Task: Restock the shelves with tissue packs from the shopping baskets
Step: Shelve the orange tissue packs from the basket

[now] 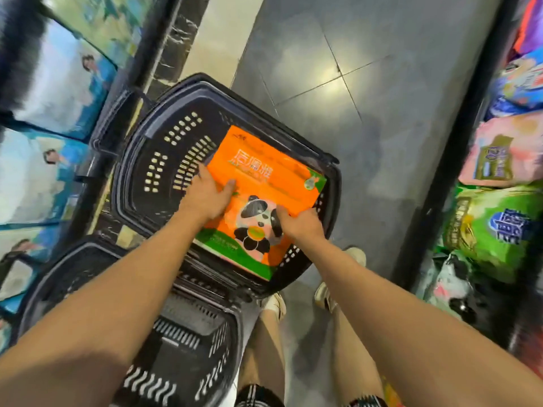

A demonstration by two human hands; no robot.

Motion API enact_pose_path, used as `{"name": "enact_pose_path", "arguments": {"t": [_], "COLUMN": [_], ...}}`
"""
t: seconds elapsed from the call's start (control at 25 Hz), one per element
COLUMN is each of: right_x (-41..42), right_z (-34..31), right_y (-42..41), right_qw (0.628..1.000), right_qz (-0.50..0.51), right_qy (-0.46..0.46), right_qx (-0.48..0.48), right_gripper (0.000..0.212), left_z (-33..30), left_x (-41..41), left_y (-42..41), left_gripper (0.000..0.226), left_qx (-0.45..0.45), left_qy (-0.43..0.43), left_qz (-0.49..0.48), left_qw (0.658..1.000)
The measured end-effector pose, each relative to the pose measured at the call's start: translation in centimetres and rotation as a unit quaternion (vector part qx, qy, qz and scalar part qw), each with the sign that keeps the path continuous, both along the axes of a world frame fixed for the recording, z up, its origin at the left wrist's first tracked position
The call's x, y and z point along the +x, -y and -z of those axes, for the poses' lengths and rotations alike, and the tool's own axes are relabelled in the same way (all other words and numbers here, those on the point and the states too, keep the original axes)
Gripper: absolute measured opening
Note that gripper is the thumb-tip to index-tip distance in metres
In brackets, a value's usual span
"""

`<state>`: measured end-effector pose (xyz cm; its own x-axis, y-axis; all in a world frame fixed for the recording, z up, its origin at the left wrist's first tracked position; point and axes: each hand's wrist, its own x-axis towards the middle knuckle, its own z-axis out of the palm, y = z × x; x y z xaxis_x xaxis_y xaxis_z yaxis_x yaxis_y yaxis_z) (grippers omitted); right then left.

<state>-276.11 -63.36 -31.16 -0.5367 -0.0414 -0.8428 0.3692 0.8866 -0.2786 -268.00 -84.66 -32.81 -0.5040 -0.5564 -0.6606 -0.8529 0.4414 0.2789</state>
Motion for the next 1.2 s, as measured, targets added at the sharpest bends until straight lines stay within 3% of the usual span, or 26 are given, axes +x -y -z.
{"name": "enact_pose_path", "arguments": {"t": [0.12,0.28,0.48,0.68,0.96,1.08,1.2], "right_x": [-0.1,-0.6,-3.8,-5.4,-4.1,-4.7,-5.9], "right_z": [-1.0,-7.4,-22.7,-39.2,-49.6,-52.6,-54.8], "right_y": [0.2,-0.1,1.4,2.4,-0.3,-1.4,-1.3], "right_qw": [0.997,0.984,0.946,0.889,0.824,0.847,0.828], "right_qz": [0.065,0.033,-0.042,-0.132,-0.107,-0.141,-0.191], "right_qy": [-0.015,-0.127,-0.273,-0.408,-0.491,-0.43,-0.43], "right_qx": [-0.044,-0.124,-0.167,-0.162,-0.262,-0.28,-0.305], "right_gripper": [0.077,0.062,0.057,0.074,0.074,0.069,0.062], "left_z": [-1.7,-8.5,-23.1,-39.1,-53.0,-56.7,-58.6], "left_x": [0.5,2.0,2.1,1.4,4.0,5.3,6.1], "left_y": [0.2,-0.4,-1.5,-1.7,-4.6,-7.1,-9.4], "left_gripper": [0.088,0.079,0.077,0.075,0.072,0.071,0.072], "left_qx": [0.052,0.009,-0.051,-0.107,-0.171,-0.192,-0.211], "left_qy": [-0.054,-0.105,-0.259,-0.334,-0.368,-0.367,-0.38], "left_qz": [-0.076,-0.107,-0.178,-0.204,-0.179,-0.212,-0.269], "left_qw": [0.994,0.989,0.948,0.914,0.896,0.885,0.859]}}
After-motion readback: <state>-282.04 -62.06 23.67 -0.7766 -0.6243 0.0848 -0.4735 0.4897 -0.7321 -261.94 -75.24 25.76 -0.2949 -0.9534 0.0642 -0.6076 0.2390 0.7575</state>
